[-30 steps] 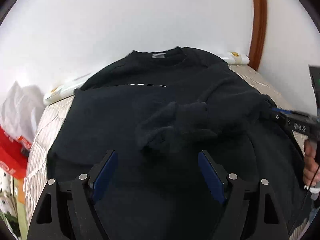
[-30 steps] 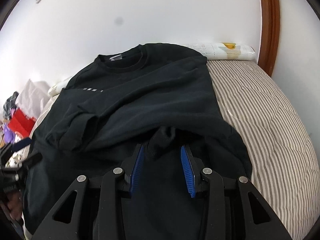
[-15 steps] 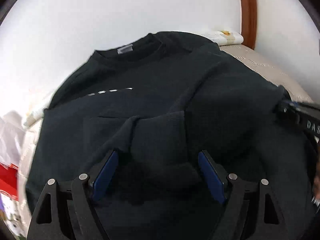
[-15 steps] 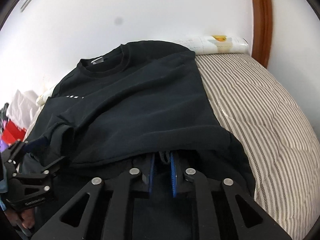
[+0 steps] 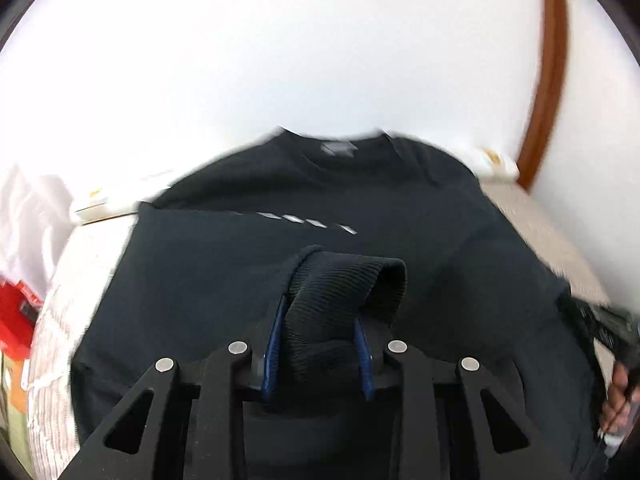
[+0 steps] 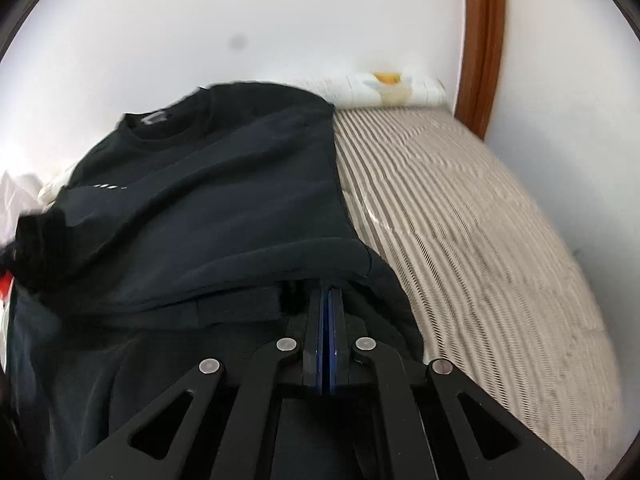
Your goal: Fold small clothes
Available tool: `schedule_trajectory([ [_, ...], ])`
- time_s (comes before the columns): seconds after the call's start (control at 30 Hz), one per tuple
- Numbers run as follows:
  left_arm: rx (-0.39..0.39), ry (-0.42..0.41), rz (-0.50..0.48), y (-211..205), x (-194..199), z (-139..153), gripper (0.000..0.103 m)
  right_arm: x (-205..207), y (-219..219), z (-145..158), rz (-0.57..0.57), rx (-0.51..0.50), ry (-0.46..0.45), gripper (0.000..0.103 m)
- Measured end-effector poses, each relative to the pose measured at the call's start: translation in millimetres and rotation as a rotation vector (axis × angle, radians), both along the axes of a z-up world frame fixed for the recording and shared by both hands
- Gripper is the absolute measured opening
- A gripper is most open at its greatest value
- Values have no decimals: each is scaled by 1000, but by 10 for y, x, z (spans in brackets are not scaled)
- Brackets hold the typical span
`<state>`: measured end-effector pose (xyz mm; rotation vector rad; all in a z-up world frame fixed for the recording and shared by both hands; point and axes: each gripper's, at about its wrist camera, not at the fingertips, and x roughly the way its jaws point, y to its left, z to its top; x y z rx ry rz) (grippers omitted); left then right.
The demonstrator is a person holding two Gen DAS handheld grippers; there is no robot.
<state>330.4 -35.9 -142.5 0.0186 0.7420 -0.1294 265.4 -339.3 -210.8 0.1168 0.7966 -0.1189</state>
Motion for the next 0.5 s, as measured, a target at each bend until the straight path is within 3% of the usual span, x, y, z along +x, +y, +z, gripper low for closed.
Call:
schedule_trajectory([
  [0.13,-64,-9,95,506,34,86,28,-107,207,272,79,-41,-49,4],
  [0.2,-93,-2,137,730,36,78,23,-85,325,355,111,-66,-53,5],
  [0.23,-107,-3,167,871,33,67,14,-49,374,379,124,-72,-46,7],
  [0.3,-130,5,214,1120,33,20,14,3,426,382,134,-75,-33,10],
  [0.5,-231,130,260,1700,-32,-286,13,59,555,314,147,-86,-9,11],
])
